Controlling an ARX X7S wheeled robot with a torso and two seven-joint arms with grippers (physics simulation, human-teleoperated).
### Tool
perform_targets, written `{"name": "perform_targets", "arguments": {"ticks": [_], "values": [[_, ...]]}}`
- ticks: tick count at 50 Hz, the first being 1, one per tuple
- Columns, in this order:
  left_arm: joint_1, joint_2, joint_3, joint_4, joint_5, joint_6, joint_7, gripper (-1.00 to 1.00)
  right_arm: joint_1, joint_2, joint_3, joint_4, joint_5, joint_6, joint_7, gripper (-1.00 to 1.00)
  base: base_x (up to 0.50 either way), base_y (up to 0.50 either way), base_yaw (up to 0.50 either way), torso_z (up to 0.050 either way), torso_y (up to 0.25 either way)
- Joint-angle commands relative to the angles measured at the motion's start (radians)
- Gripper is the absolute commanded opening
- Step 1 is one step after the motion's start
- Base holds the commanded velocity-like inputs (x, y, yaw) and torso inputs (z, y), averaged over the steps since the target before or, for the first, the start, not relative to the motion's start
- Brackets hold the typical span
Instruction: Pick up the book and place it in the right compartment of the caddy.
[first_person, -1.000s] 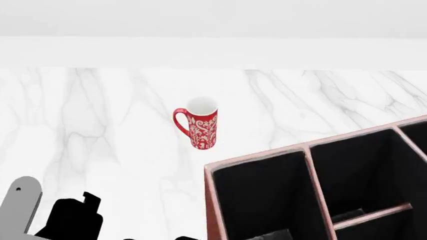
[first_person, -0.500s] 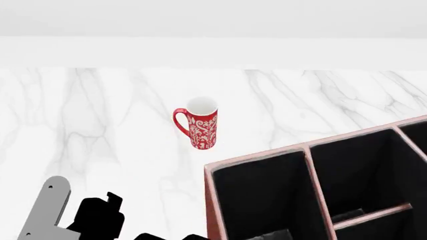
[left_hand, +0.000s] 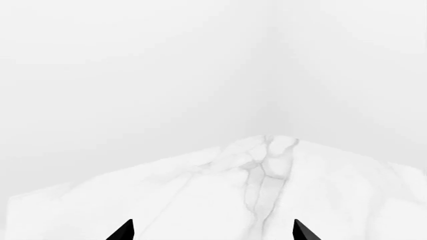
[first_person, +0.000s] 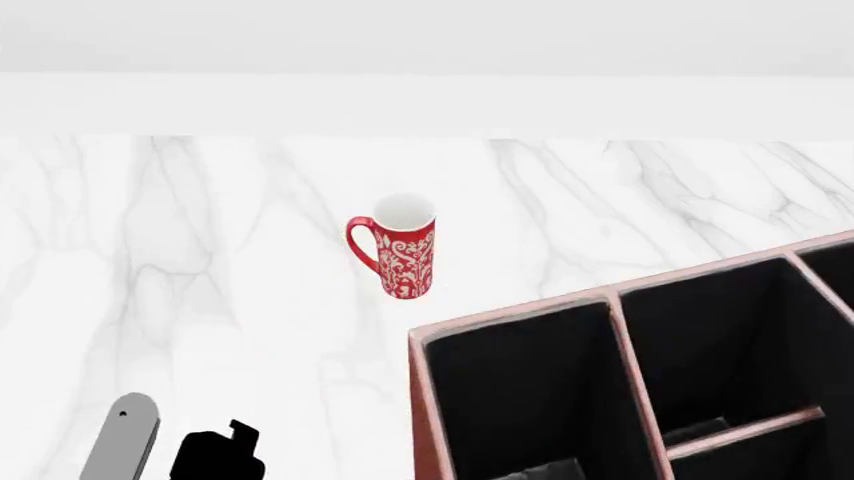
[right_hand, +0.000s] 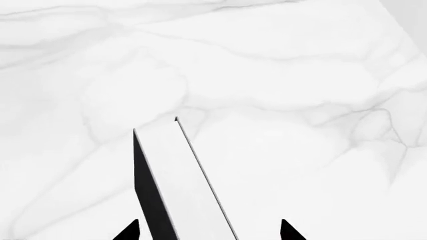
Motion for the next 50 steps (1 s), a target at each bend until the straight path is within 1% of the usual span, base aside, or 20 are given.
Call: {"name": "perform_targets", "arguments": {"ticks": [1, 8, 17, 23, 24, 26, 41, 43, 46, 49, 50], "values": [[0.005, -0.001, 0.0, -0.002, -0.002, 0.006, -0.001, 1.0, -0.017, -0.001, -0.019, 0.054, -0.01, -0.039, -0.019, 1.0, 0.0, 0.0, 0.0, 0.0, 0.0], [0.019, 0.003, -0.009, -0.008, -0.01, 0.022, 0.003, 1.0, -0.028, -0.003, -0.026, 0.148, -0.032, -0.099, -0.042, 1.0, 0.0, 0.0, 0.0, 0.0, 0.0], [0.007, -0.002, 0.004, -0.006, -0.001, 0.01, -0.002, 1.0, -0.038, 0.003, -0.043, 0.151, -0.028, -0.105, -0.057, 1.0, 0.0, 0.0, 0.0, 0.0, 0.0], [0.004, -0.004, 0.009, -0.004, 0.003, 0.006, -0.005, 1.0, -0.055, 0.007, -0.071, 0.17, -0.044, -0.144, -0.078, 1.0, 0.0, 0.0, 0.0, 0.0, 0.0], [0.002, -0.005, 0.012, -0.006, 0.003, 0.006, -0.004, 1.0, -0.059, 0.009, -0.071, 0.17, -0.048, -0.153, -0.075, -1.0, 0.0, 0.0, 0.0, 0.0, 0.0], [0.001, -0.006, 0.014, -0.005, 0.004, 0.004, -0.005, 1.0, -0.066, 0.03, -0.103, 0.132, -0.058, -0.173, -0.096, -1.0, 0.0, 0.0, 0.0, 0.0, 0.0], [-0.003, -0.011, 0.021, -0.004, 0.006, 0.001, -0.008, 1.0, -0.065, 0.032, -0.07, 0.13, -0.045, -0.19, -0.084, -1.0, 0.0, 0.0, 0.0, 0.0, 0.0], [-0.002, -0.011, 0.02, -0.003, 0.005, 0.002, -0.008, 1.0, -0.068, 0.035, -0.052, 0.123, -0.05, -0.208, -0.064, -1.0, 0.0, 0.0, 0.0, 0.0, 0.0], [0.002, -0.012, 0.018, 0.002, 0.002, 0.002, -0.01, 1.0, -0.05, 0.028, 0.035, 0.102, -0.002, -0.171, -0.014, -1.0, 0.0, 0.0, 0.0, 0.0, 0.0], [0.002, -0.012, 0.018, 0.003, 0.002, 0.002, -0.01, 1.0, -0.041, 0.028, 0.086, 0.071, 0.034, -0.136, 0.02, -1.0, 0.0, 0.0, 0.0, 0.0, 0.0], [0.0, -0.012, 0.02, 0.001, 0.003, 0.001, -0.01, 1.0, -0.038, 0.024, 0.127, 0.059, 0.058, -0.114, 0.052, -1.0, 0.0, 0.0, 0.0, 0.0, 0.0]]}}
